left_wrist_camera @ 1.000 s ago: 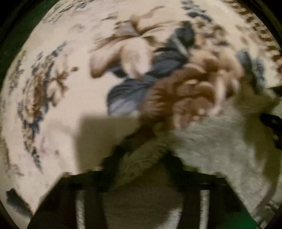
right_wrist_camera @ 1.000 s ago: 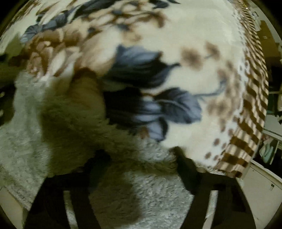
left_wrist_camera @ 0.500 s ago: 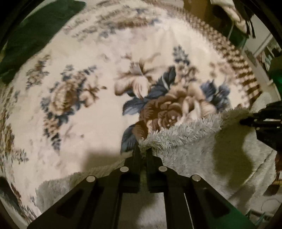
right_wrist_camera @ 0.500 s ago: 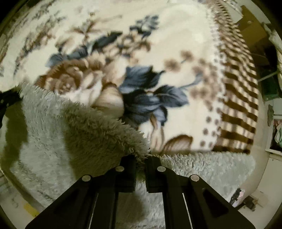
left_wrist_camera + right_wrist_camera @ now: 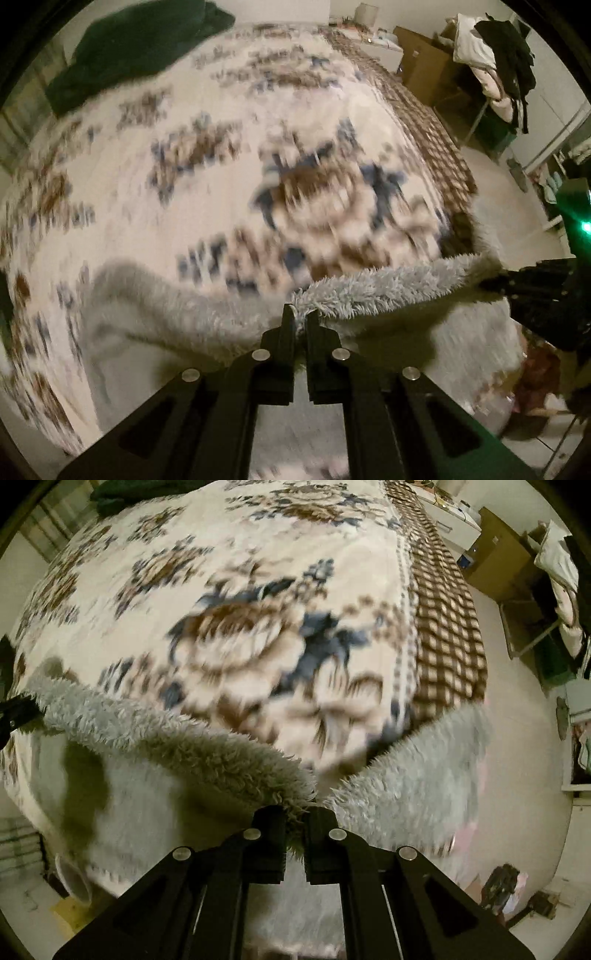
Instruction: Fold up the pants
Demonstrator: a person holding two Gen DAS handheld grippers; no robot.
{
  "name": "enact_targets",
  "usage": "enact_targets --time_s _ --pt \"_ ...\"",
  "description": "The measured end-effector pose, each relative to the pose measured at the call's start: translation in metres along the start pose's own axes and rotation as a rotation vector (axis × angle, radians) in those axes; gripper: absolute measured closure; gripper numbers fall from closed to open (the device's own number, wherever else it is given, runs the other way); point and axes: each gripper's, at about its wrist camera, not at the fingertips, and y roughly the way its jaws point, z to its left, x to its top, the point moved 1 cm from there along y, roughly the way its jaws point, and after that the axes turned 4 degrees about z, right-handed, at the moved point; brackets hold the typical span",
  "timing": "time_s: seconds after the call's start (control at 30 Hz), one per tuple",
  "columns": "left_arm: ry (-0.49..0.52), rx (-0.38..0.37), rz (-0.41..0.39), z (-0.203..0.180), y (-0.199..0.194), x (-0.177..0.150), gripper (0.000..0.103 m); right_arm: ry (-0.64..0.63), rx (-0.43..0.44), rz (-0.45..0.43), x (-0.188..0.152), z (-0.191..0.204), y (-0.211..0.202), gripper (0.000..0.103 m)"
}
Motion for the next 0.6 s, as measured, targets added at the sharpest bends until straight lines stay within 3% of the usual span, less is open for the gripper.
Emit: enact_targets --time_s 0.13,0.3,0.47,0.6 --pt "-0.024 -0.024 0.061 -0.006 0.004 -0.069 0.101 0.027 -0.015 0.058 -0.077 0.017 0.003 0.096" --pt "-0.050 -0.054 0.201 -0.001 0.054 -0.146 0.101 0.046 -0.040 0.174 -0.161 0.042 0.045 0.096" --pt "-0.048 -0.026 0.299 0.004 0.123 -0.191 0.100 0.047 -0.051 0.261 -0.201 0.060 0.104 0.096" --pt "-0.071 0.039 0.349 0.008 0.152 -0.198 0.093 0.072 -0.043 0.310 -0.210 0.065 0.149 0.092"
